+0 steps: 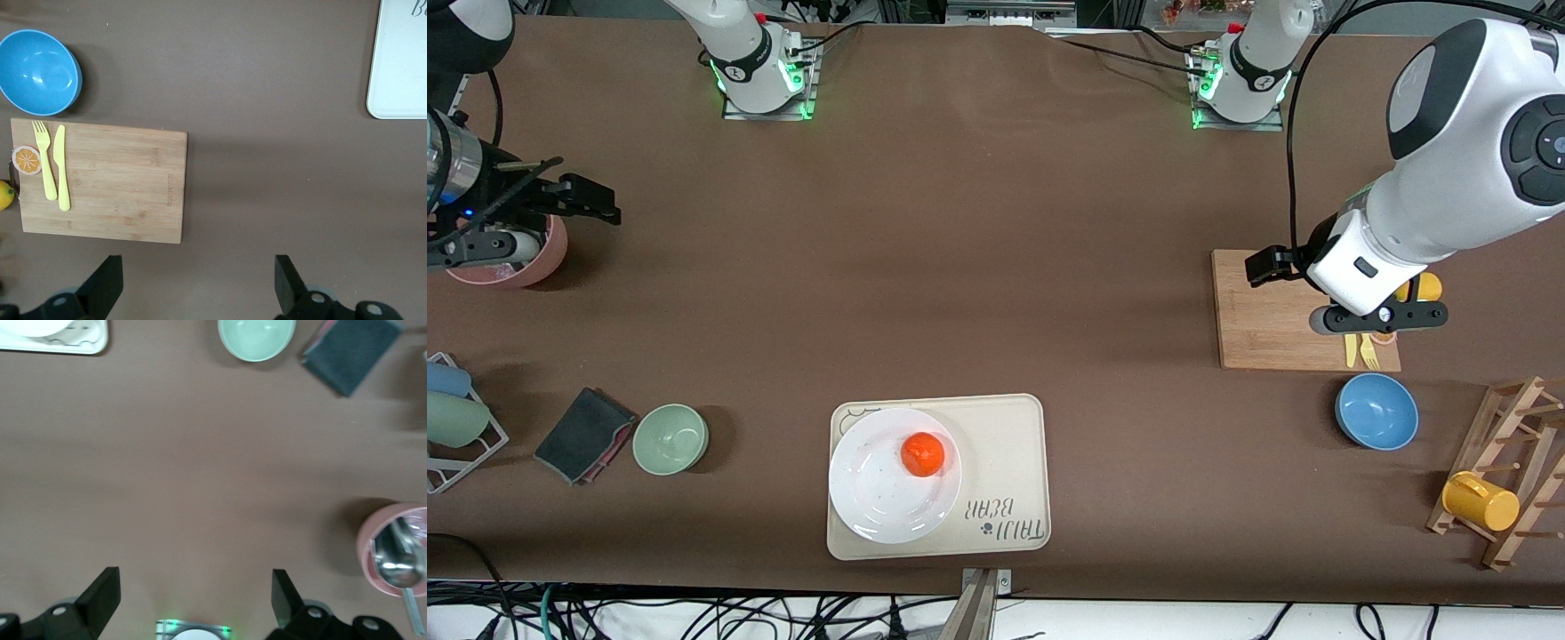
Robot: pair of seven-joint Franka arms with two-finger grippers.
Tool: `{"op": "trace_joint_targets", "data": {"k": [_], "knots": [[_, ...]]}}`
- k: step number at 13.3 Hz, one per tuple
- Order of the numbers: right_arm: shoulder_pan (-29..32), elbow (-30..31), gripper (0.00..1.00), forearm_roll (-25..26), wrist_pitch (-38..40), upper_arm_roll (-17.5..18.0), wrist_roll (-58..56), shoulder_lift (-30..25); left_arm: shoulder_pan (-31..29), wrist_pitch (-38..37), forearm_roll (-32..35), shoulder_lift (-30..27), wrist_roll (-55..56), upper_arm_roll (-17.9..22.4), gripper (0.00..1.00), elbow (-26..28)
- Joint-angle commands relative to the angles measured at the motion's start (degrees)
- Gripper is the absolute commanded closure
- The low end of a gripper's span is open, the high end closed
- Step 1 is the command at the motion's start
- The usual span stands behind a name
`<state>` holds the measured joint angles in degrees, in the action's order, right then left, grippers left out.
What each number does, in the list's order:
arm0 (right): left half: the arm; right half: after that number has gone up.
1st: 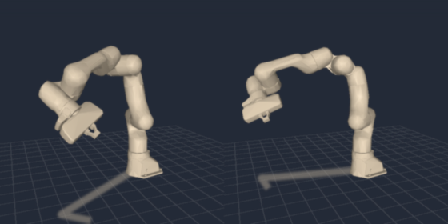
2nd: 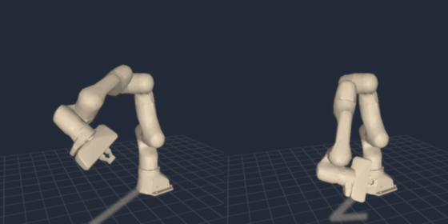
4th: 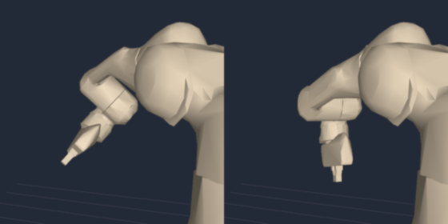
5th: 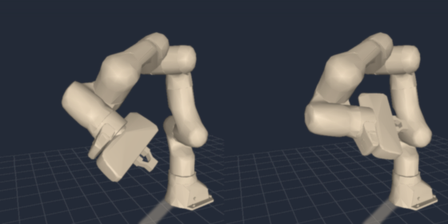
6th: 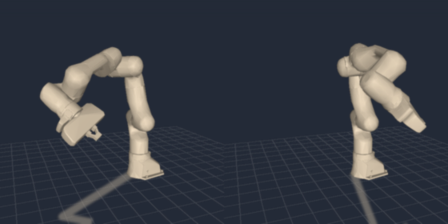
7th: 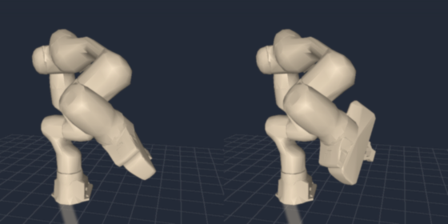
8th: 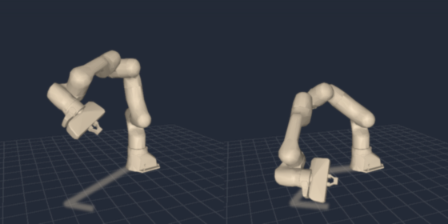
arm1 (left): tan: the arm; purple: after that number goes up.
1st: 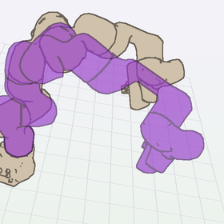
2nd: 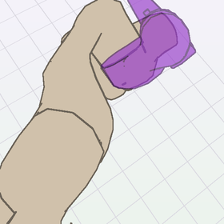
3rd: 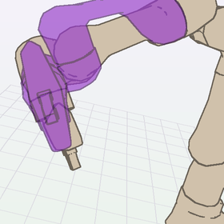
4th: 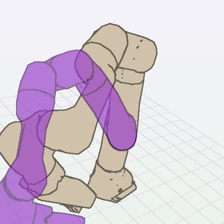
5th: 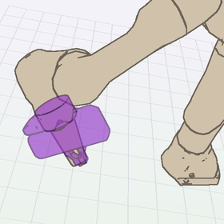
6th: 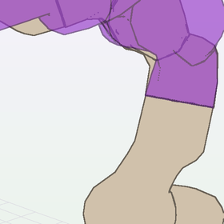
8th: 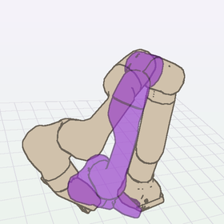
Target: Place orange and plate with both arms
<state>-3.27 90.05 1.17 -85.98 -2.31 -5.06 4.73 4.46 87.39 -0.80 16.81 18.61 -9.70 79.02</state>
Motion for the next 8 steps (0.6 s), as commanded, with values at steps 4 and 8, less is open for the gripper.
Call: {"op": "trace_joint_targets", "data": {"k": [4, 8], "knots": [[-1.56, 2.5, 0.0, 0.24, 0.28, -0.68, 8.46, -0.95, -0.42, -0.2, 1.24, -0.55, -1.47, -0.23, 0.0, 0.26], [-1.56, 2.07, 0.0, -0.91, 1.68, -0.41, 9.1, -0.78, -0.59, -0.2, 1.41, -0.55, -1.65, 0.21, 0.0, 0.26]]}}
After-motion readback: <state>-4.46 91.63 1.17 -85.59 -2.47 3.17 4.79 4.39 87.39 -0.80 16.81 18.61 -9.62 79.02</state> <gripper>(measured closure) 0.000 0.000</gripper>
